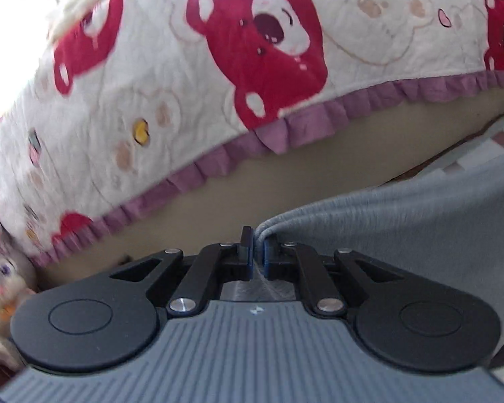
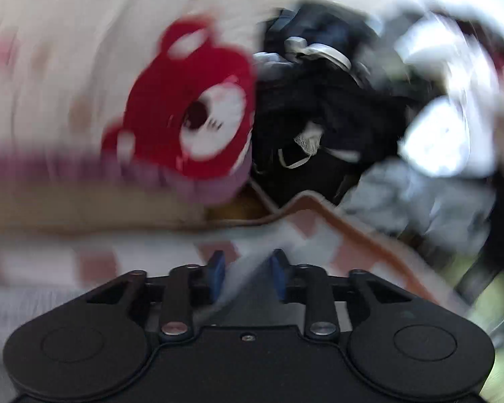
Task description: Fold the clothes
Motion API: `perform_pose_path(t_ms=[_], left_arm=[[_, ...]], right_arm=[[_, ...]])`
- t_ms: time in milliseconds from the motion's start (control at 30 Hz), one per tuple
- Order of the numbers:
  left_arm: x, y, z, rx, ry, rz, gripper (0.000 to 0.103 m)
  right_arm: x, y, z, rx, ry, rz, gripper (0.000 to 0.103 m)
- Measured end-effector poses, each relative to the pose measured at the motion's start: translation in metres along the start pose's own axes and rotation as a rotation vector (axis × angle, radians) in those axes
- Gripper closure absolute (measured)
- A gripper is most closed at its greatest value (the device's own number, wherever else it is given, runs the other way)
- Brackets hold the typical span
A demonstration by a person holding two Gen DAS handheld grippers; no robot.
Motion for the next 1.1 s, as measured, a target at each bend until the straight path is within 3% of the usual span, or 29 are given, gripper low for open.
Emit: perform_pose_path(t_ms=[33, 100, 167, 267, 367, 467, 633, 733, 767, 800, 867, 933, 1000, 1100], left_arm=[[0.006, -0.003, -0.006, 0.015, 0.002, -0.002, 0.097], [0.015, -0.009, -0.015, 0.016, -0.038, 0.001, 0.097], [0.021, -0.018, -0.019, -0.003, -0.058, 0.011, 0.097], [0.023, -0.039, -0.012, -0.011, 0.061, 0.048, 0.097], [0.024, -0.056, -0.008, -0.016, 0.101, 0.047, 0.097], [0.028, -0.068, -0.004, -0.02, 0.122, 0.043, 0.097], [0.042, -0.094, -0.001, -0.053, 0.037, -0.01, 0.09], [0.057, -0.115, 0.0, -0.01, 0.025, 0.011, 0.089], [0.062, -0.122, 0.001, 0.006, 0.036, 0.021, 0.082], [0.068, -0.128, 0.005, 0.019, 0.073, 0.041, 0.075], [0.08, -0.139, 0.014, 0.042, 0.151, 0.081, 0.07], [0.091, -0.146, 0.026, 0.078, 0.237, 0.108, 0.062], [0.103, -0.149, 0.047, 0.063, 0.366, 0.123, 0.039], [0.117, -0.151, 0.062, 0.131, 0.548, 0.142, 0.038]], right_arm=[[-0.003, 0.014, 0.007, 0.0, -0.037, -0.022, 0.045], [-0.009, 0.042, 0.026, -0.106, -0.135, -0.055, 0.035], [-0.015, 0.07, 0.051, -0.237, -0.193, -0.076, 0.035], [-0.017, 0.112, 0.097, -0.434, -0.158, -0.057, 0.035], [-0.018, 0.14, 0.139, -0.609, -0.106, -0.02, 0.035], [-0.015, 0.158, 0.179, -0.728, 0.046, -0.025, 0.035], [0.016, 0.143, 0.232, -0.806, 0.303, 0.017, 0.035], [0.033, 0.121, 0.264, -0.752, 0.462, 0.022, 0.036], [0.036, 0.115, 0.274, -0.728, 0.51, 0.008, 0.036], [0.036, 0.11, 0.282, -0.697, 0.542, -0.012, 0.036], [0.034, 0.103, 0.295, -0.665, 0.543, -0.027, 0.036], [0.033, 0.097, 0.307, -0.698, 0.5, 0.0, 0.035], [0.035, 0.092, 0.32, -0.732, 0.498, 0.025, 0.035], [0.037, 0.083, 0.339, -0.738, 0.538, 0.011, 0.033]])
Point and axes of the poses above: each gripper's, at about its wrist camera, not at the fingertips, and y roughly against the way its jaws point, z to its left, x to its underside, the point moved 8 cm from there along -y, roughly the way its jaws point, and after that the axes turned 12 degrees about -z, right-handed, at the moved point
